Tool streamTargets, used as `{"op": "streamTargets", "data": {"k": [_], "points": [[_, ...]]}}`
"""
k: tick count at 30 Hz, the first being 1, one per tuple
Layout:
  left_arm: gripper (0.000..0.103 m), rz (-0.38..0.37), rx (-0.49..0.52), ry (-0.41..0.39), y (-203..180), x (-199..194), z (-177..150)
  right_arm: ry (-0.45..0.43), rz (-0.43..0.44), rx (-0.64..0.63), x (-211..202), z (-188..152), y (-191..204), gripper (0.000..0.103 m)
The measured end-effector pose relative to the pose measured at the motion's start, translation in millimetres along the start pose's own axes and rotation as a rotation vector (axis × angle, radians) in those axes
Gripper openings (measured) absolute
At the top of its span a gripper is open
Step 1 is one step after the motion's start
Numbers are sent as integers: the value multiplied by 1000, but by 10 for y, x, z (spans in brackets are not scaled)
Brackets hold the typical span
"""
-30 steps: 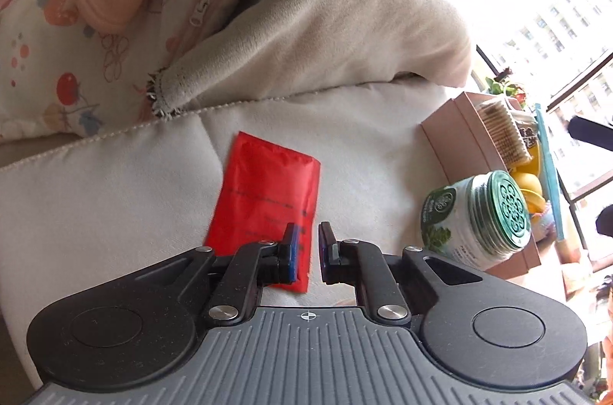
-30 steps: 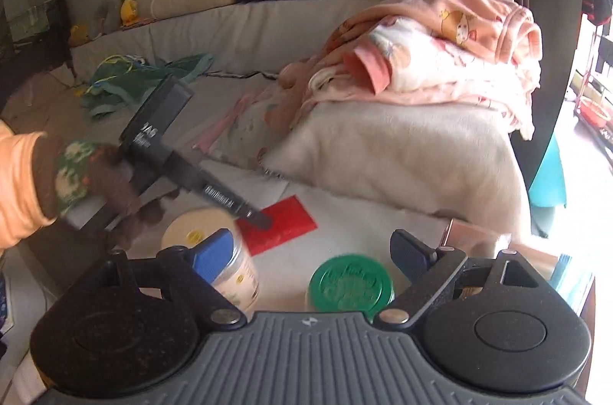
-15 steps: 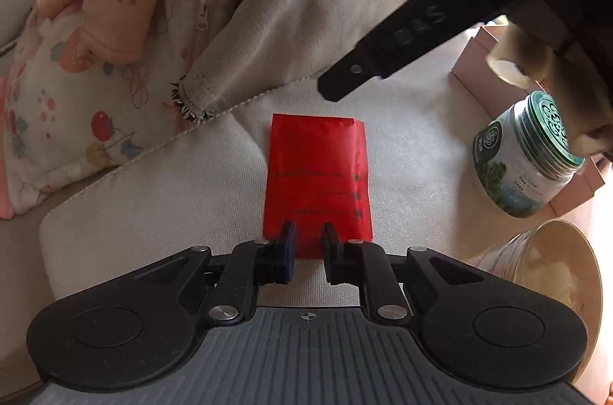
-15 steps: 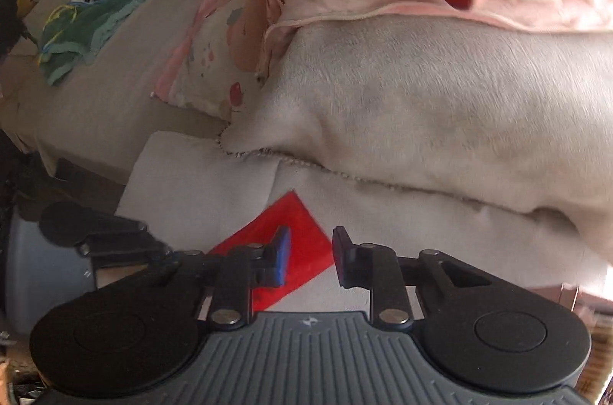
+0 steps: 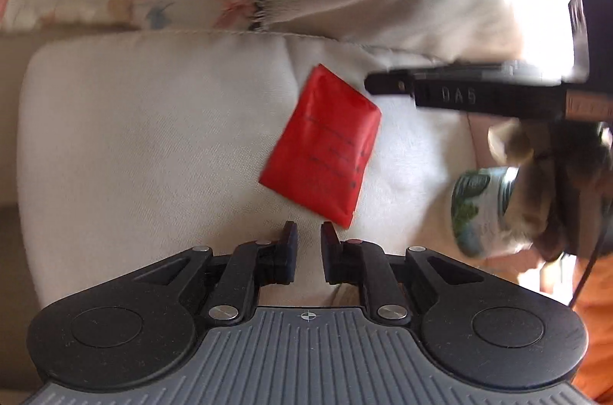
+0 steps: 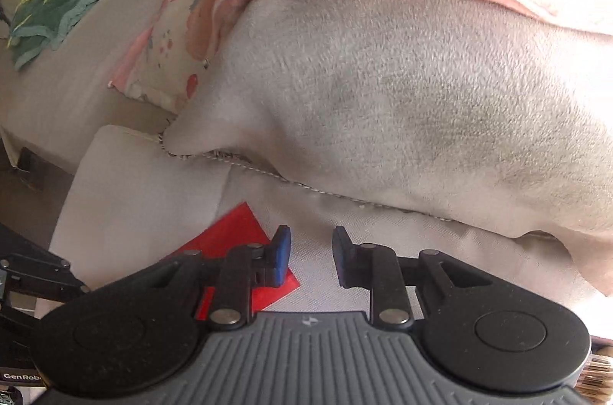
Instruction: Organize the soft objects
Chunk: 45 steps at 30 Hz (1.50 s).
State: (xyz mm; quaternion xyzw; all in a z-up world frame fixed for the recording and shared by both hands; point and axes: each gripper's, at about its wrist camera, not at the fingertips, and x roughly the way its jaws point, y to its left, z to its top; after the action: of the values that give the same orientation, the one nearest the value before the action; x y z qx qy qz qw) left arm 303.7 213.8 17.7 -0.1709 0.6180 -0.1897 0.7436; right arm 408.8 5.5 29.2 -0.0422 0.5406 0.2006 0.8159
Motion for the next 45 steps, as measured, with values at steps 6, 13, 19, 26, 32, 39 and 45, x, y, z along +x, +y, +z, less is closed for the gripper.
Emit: {"op": "streamTargets", "data": {"k": [6, 13, 19, 26, 32, 39, 45], "points": [[13, -86, -69, -89, 50, 90, 232, 35, 49, 24, -13, -41, -6, 23], [16, -28, 54, -177, -88, 48, 452, 25, 95, 52, -122, -165, -146, 23], [17, -25, -22, -75, -55, -114, 110, -40, 121, 26, -207, -90, -154, 28], [15, -120, -197, -94, 184, 71, 11, -20, 144, 74, -25, 24, -44, 45], [12, -222, -169, -136, 207, 258, 203, 52, 271, 209, 104, 10, -169, 55], [17, -5, 204, -234, -190, 48, 317, 94, 356, 275, 114, -70, -199, 60], [18, 241, 768, -103, -1020, 259, 164, -60, 295, 180, -377, -182, -277, 60]]}}
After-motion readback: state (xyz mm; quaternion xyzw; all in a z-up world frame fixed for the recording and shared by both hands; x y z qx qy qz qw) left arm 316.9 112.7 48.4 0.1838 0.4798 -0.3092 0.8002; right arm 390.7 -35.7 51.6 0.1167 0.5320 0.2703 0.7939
